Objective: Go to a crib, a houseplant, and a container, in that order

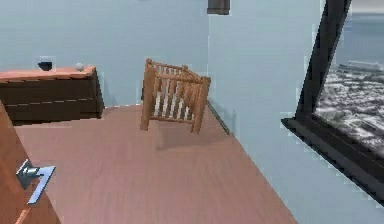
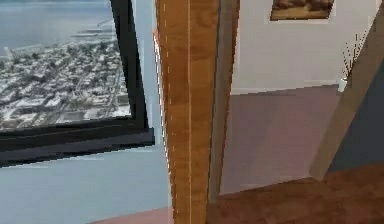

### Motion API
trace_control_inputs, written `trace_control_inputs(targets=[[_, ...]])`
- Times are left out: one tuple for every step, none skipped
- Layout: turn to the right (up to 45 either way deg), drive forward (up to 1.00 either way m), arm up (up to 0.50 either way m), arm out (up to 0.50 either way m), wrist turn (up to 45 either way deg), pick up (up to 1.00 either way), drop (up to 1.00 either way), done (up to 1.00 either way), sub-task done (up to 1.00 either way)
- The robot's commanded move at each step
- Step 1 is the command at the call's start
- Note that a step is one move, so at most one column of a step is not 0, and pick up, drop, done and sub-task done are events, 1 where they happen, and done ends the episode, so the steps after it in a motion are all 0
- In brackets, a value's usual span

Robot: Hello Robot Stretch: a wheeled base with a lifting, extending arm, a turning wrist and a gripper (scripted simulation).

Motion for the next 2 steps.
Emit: trace_control_inputs(targets=[[0.0, 1.0, 0.0, 0.0, 0.0, 0.0, 0.0, 0.0, 0.0], [0.0, 0.1, 0.0, 0.0, 0.0, 0.0, 0.0, 0.0, 0.0]])
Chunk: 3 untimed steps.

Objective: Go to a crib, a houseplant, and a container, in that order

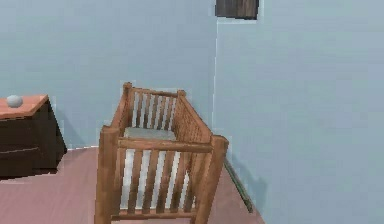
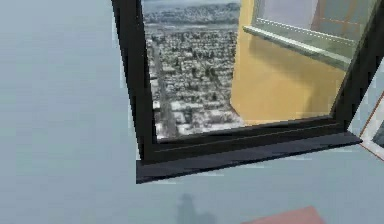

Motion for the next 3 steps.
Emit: trace_control_inputs(targets=[[-12.0, 0.0, 0.0, 0.0, 0.0, 0.0, 0.0, 0.0, 0.0], [0.0, 0.0, 0.0, 0.0, 0.0, 0.0, 0.0, 0.0, 1.0], [-45.0, 0.0, 0.0, 0.0, 0.0, 0.0, 0.0, 0.0, 0.0]])
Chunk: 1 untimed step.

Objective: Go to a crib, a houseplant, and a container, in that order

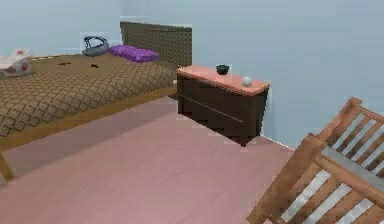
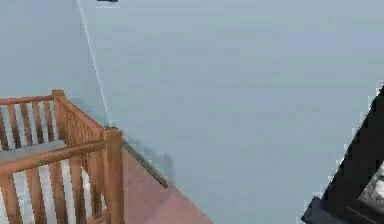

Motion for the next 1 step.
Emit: trace_control_inputs(targets=[[-45.0, 0.0, 0.0, 0.0, 0.0, 0.0, 0.0, 0.0, 0.0]])
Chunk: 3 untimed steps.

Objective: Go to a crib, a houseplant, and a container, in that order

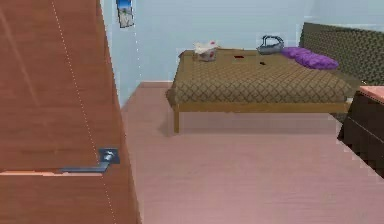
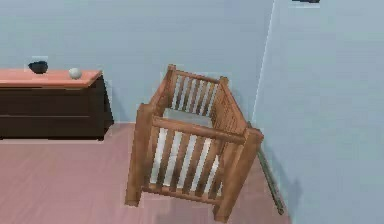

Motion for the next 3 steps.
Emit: trace_control_inputs(targets=[[-45.0, 0.0, 0.0, 0.0, 0.0, 0.0, 0.0, 0.0, 0.0], [-27.0, 0.0, 0.0, 0.0, 0.0, 0.0, 0.0, 0.0, 0.0], [0.0, 1.0, 0.0, 0.0, 0.0, 0.0, 0.0, 0.0, 0.0]])
